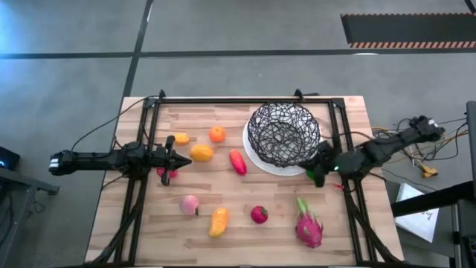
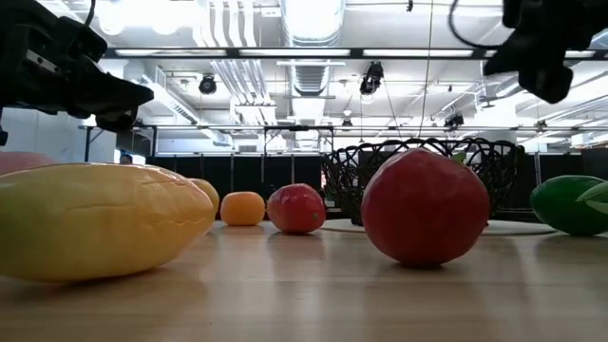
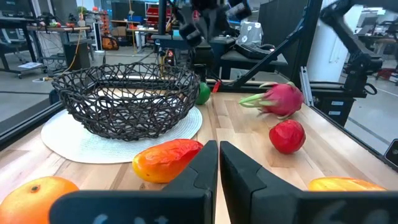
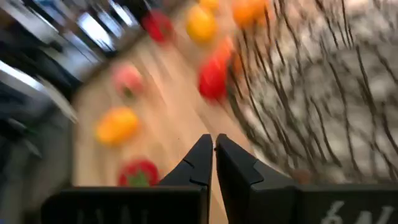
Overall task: Build produce basket
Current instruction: Put the dragon fruit into the black basket
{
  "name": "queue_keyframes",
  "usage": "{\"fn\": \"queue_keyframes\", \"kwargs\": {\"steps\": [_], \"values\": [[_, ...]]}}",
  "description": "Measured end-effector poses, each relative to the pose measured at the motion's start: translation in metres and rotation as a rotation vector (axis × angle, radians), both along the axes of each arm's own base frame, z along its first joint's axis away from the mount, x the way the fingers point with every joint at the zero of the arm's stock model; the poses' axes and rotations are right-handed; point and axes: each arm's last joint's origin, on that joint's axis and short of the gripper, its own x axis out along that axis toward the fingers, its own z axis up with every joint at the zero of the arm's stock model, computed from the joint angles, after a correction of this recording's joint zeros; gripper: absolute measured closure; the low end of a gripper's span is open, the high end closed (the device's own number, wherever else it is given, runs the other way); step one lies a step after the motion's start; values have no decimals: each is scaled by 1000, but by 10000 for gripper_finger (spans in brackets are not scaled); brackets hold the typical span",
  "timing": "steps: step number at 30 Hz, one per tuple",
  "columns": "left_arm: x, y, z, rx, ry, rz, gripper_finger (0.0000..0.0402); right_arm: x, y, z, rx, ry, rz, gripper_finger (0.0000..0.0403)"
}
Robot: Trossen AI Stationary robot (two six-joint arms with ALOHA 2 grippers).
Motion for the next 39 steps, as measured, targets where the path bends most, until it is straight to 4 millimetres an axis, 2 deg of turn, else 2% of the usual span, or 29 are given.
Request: {"fn": "queue_keyframes", "kwargs": {"steps": [4,7,10,13,15,17,21,27,33,36,39], "values": [[0,0,0,0,0,0,401,26,26,-3,62,208,5,353],[0,0,0,0,1,0,401,46,48,-12,110,368,13,312],[0,0,0,0,-1,0,401,68,70,-10,157,453,18,264],[0,0,0,0,2,0,401,84,84,-20,114,639,-3,217],[0,0,0,0,4,0,401,96,93,-18,107,707,-29,191],[0,0,-1,0,7,0,401,103,100,-17,79,784,-66,170],[0,0,-1,0,10,0,401,116,115,-28,45,909,-93,139],[0,0,-1,0,7,0,401,115,122,-39,69,1002,-102,128],[1,0,-1,0,9,0,401,101,120,-37,97,996,-123,143],[1,0,-1,0,11,0,401,96,118,-41,124,982,-109,151],[1,0,-1,-1,11,0,401,90,113,-48,73,997,-123,160]]}}
